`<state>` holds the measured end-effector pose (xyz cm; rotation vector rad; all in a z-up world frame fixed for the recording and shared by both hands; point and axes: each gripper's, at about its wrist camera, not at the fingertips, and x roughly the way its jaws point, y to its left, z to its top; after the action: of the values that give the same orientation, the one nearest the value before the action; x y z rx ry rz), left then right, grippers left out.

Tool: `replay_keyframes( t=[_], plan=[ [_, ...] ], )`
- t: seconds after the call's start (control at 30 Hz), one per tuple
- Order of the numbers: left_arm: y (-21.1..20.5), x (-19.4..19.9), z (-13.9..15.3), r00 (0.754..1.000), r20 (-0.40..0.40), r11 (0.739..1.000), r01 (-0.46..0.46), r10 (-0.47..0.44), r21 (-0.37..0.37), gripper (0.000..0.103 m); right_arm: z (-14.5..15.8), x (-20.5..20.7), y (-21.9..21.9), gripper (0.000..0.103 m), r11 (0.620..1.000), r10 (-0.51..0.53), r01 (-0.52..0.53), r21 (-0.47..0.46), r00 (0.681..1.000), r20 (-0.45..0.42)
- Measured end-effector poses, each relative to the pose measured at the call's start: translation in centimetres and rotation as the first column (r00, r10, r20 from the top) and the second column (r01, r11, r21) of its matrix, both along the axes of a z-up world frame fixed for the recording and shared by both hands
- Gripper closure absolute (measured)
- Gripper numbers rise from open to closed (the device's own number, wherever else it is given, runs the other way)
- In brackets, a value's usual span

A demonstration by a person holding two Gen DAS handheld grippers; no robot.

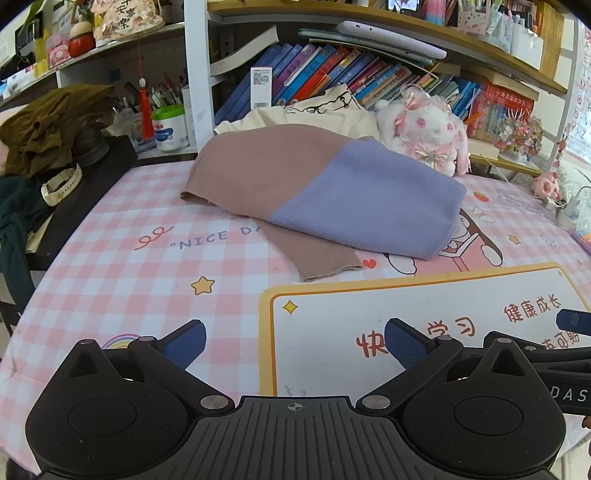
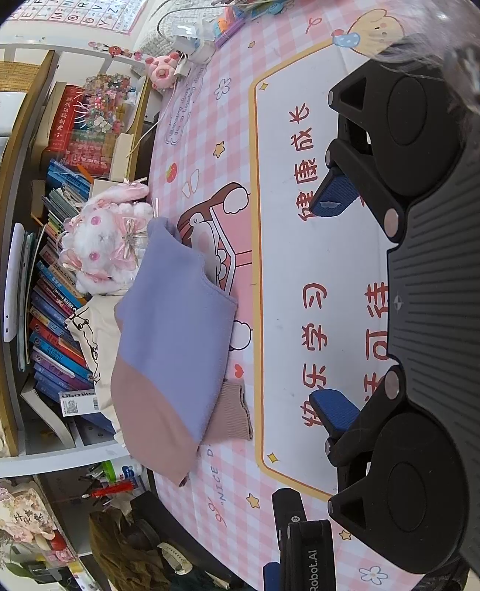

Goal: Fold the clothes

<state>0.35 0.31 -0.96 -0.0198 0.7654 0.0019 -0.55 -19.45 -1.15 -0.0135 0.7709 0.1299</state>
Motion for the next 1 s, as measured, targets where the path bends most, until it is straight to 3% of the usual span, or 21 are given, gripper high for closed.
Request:
replay_keyframes(
  t=[1.0],
  plan=[
    [0.6,1.2,-0.2,1.000,-0.018,1.000,0.000,0.000,-0.007,0.000,-0.3,0.8,0.7,0.002,1.000,0.005,-0.005,-0.008,1.000,-0.009]
  ],
)
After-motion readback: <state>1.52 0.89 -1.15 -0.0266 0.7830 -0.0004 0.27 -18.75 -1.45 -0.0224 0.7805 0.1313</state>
